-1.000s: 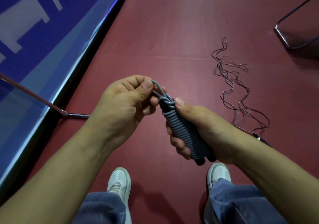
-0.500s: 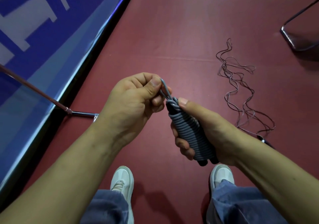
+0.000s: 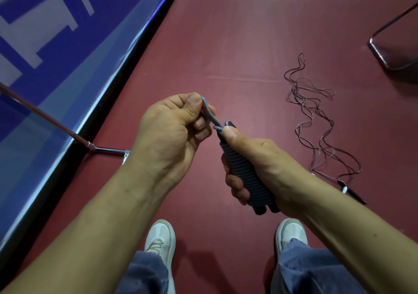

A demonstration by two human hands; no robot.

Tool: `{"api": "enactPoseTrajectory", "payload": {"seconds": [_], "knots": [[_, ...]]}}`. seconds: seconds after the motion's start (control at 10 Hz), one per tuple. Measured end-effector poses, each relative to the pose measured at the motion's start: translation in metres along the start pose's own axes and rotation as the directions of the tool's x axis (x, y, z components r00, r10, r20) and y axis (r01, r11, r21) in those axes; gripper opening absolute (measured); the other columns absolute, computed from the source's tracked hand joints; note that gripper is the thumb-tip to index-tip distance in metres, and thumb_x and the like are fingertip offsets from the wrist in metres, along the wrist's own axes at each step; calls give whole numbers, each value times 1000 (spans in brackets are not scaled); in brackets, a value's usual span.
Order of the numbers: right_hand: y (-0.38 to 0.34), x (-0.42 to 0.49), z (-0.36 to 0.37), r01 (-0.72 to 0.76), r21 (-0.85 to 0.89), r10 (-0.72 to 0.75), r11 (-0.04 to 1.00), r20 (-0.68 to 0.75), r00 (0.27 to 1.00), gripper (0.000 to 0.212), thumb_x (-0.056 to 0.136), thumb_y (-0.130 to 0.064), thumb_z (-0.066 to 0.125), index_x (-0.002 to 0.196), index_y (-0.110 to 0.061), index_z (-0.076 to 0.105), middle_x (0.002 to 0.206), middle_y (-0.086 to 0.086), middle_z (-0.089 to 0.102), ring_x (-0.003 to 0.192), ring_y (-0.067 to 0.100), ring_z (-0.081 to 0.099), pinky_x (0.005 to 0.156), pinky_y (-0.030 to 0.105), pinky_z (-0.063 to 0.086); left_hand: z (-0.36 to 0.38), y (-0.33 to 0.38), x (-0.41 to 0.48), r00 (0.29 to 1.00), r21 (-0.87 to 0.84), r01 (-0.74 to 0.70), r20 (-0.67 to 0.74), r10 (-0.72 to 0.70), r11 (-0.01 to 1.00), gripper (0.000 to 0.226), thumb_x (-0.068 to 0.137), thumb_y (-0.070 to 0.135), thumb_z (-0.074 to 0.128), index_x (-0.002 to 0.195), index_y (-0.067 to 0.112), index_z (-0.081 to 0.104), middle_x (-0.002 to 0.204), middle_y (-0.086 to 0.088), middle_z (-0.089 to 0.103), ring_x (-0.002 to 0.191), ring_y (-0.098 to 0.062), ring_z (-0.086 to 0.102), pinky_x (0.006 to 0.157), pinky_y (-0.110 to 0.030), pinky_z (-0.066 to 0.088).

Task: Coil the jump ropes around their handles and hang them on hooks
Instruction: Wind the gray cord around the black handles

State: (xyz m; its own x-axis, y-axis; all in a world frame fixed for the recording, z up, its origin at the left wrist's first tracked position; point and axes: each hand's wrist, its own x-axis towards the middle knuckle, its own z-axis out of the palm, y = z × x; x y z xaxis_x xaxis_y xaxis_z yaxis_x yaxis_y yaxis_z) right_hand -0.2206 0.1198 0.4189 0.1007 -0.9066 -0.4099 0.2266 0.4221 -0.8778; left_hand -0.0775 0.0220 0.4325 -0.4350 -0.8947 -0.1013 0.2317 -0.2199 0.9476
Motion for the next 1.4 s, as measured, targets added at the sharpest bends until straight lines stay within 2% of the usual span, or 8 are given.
{"api": "enactPoseTrajectory", "payload": {"seconds": [0.2, 0.4, 0.5, 0.7, 0.8, 1.1, 1.3, 1.4], "knots": [[2, 2, 1, 11, 0, -11, 1000, 6, 1000, 58, 85, -68, 65, 75, -11, 59, 59, 15, 50, 46, 22, 43, 48, 30, 39, 9, 8, -5, 999, 8, -29, -35, 29, 1000, 23, 103, 4, 46, 81, 3, 56, 68, -7, 58, 52, -7, 48, 54, -22, 42], [-3, 3, 10, 70, -15, -69, 997, 48, 996, 47, 92, -58, 55, 114, -17, 59, 70, 24, 65, 49, 29, 61, 53, 34, 51, 9, 6, -4, 997, 14, 17, -73, -16, 1000, 26, 105, 11, 47, 84, 3, 58, 69, -8, 62, 59, -16, 56, 56, -24, 50], [-6, 4, 14, 51, -15, -50, 999, 45, 998, 40, 90, -54, 59, 113, -21, 58, 79, 28, 70, 60, 38, 68, 61, 42, 56, 4, 7, -3, 997, 38, 22, -77, -19, 999, 26, 106, 15, 48, 85, 4, 59, 74, -9, 62, 65, -17, 59, 63, -25, 54], [-8, 12, 17, 75, -42, -75, 996, -9, 997, 43, 95, -34, 62, 116, 2, 51, 87, 22, 72, 78, 39, 70, 78, 50, 55, -1, 7, -3, 997, 121, 3, -74, 6, 993, 25, 105, 14, 50, 85, 5, 60, 74, -7, 63, 61, -15, 59, 60, -26, 52], [-9, 16, 22, 98, -51, -99, 994, -19, 995, 35, 101, -27, 59, 117, 5, 56, 72, 15, 59, 57, 24, 54, 56, 35, 46, -3, 10, -4, 996, 113, -12, -87, 22, 994, 24, 104, 12, 51, 83, 8, 61, 71, -5, 64, 60, -14, 57, 58, -27, 49], [-19, 23, 38, 213, -22, -213, 977, -33, 976, 27, 97, -22, 63, 98, 4, 57, 61, 15, 49, 50, 23, 45, 51, 34, 38, -12, 26, -4, 983, -73, -63, -174, 49, 995, 21, 103, 11, 52, 86, 1, 61, 69, -7, 65, 61, -14, 60, 61, -25, 55], [-59, 25, 73, 306, -8, -304, 952, 90, 948, 44, 95, -40, 66, 104, 2, 62, 71, 20, 58, 56, 26, 53, 53, 34, 45, -30, 87, -8, 976, 130, -188, -84, 200, 973, 24, 103, 11, 52, 83, 2, 62, 74, -14, 62, 65, -22, 55, 58, -32, 46], [-87, 25, 102, 259, 125, -279, 958, 190, 941, 48, 89, -49, 56, 106, -6, 65, 71, 18, 56, 55, 26, 52, 55, 34, 44, -40, 133, -15, 954, 253, -261, -81, 289, 932, 23, 103, 11, 54, 84, 4, 65, 77, -10, 66, 74, -25, 58, 73, -40, 46]]}}
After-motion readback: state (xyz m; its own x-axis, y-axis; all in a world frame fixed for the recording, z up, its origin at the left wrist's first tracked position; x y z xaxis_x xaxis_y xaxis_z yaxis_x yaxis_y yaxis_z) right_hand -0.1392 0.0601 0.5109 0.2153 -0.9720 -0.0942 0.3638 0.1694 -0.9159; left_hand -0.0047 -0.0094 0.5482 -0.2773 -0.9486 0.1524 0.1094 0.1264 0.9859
